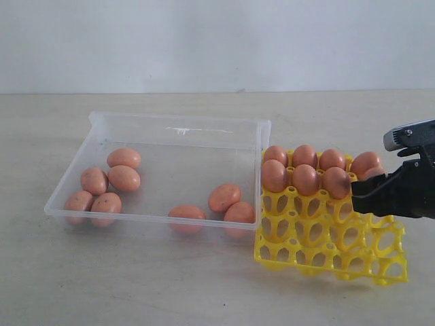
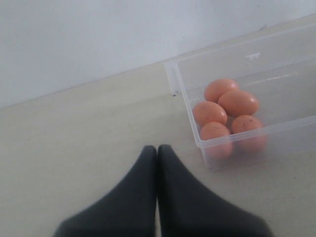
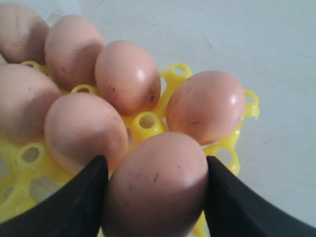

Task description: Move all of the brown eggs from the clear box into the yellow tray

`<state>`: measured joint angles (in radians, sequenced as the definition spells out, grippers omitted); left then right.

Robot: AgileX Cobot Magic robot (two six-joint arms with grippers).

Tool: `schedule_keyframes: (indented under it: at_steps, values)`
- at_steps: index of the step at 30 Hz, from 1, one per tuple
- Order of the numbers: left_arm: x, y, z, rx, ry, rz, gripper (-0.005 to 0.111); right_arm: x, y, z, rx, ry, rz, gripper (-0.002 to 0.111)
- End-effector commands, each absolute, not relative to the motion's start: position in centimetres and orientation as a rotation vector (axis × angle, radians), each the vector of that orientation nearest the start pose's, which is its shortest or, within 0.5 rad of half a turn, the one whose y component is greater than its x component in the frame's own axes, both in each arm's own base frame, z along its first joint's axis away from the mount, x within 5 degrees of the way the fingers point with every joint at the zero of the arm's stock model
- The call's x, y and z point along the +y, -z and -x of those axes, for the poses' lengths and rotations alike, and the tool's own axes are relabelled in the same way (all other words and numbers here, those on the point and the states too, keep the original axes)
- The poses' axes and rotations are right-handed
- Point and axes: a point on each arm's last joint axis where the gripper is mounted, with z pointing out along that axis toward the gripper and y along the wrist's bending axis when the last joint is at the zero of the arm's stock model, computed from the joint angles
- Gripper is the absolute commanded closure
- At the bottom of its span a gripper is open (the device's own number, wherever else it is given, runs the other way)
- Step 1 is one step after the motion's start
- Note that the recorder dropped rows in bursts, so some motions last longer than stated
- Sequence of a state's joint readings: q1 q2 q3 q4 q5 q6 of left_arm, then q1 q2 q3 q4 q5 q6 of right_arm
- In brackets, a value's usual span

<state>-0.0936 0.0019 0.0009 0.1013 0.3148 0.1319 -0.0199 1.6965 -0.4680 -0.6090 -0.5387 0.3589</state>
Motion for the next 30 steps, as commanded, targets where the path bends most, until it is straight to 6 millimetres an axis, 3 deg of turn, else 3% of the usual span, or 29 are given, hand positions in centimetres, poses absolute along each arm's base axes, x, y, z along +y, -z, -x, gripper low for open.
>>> schedule_keyframes:
  at_steps: [1, 8, 11, 23, 30]
  values:
    - [-0.2, -18.6, -5.4, 1.772, -0.118, -0.26, 0.111, 2.2, -12.6, -26.8, 2.185, -0.231, 0.337, 0.098]
    - [-0.2, -18.6, -5.4, 1.772, -0.118, -0.26, 0.111, 2.2, -12.6, -26.8, 2.181, -0.233, 0.337, 0.057]
    - [-0.2, -18.6, -5.4, 1.772, -0.118, -0.26, 0.111, 2.2, -12.6, -26.8, 2.181, -0.233, 0.337, 0.047]
    - [-0.2, -18.6, -5.4, 1.772, -0.118, -0.26, 0.111, 2.4, -13.0, -26.9, 2.142, -0.255, 0.333, 0.046]
    - [-0.2, -18.6, -5.4, 1.772, -0.118, -0.26, 0.111, 2.1, -14.7, -27.3, 2.048, -0.259, 0.219, 0.046]
